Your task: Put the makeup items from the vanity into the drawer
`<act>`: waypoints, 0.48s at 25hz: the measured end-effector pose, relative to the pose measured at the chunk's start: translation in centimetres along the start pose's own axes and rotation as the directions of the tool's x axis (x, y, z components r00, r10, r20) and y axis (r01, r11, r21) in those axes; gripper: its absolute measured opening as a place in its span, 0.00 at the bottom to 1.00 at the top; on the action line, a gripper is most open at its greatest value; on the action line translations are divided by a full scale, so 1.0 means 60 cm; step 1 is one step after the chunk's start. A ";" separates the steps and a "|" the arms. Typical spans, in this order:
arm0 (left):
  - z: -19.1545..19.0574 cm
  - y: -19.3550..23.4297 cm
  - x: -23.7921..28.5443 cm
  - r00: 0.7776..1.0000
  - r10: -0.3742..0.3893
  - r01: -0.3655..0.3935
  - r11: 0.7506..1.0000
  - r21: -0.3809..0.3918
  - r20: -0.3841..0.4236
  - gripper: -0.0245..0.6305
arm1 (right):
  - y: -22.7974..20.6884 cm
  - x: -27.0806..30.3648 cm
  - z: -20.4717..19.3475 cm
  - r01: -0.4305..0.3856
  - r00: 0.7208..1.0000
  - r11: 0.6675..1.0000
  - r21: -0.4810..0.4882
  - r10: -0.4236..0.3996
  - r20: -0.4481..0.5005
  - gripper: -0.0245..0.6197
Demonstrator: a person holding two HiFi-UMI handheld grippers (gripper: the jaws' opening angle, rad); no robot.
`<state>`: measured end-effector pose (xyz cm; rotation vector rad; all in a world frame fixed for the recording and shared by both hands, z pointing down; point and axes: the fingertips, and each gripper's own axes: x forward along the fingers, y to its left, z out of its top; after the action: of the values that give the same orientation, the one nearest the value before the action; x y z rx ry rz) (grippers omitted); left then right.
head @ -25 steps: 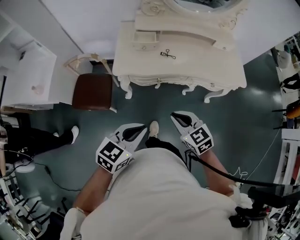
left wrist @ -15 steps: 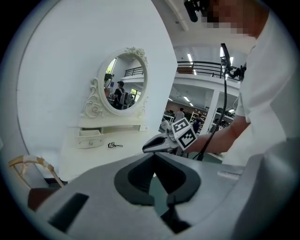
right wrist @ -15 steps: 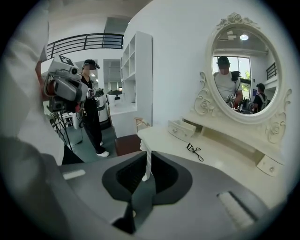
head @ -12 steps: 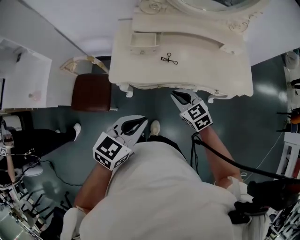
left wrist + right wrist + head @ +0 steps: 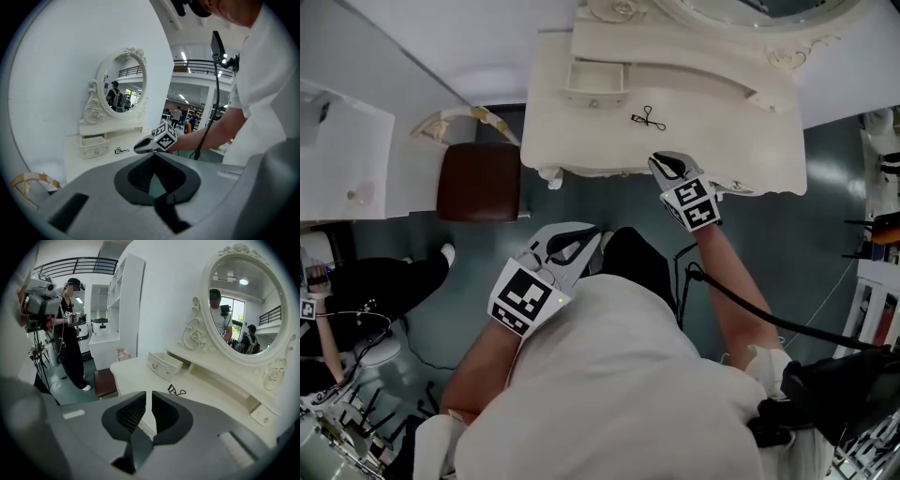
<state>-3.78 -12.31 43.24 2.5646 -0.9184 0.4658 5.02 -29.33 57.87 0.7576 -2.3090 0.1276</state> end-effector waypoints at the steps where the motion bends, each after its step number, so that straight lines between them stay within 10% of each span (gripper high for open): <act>1: 0.000 0.002 0.006 1.000 -0.001 0.002 1.000 0.031 -0.013 0.04 | -0.012 0.014 -0.002 0.010 1.000 1.000 0.000 -0.010 -0.005 0.11; 12: 0.064 0.064 0.048 0.995 0.100 -0.100 0.995 -0.012 -0.001 0.04 | -0.118 0.140 0.011 -0.031 0.997 0.995 -0.090 0.025 -0.073 0.15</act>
<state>-3.50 -18.34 41.99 2.5165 -1.0504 0.4872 3.63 -39.46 62.00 0.6645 -2.2415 0.0610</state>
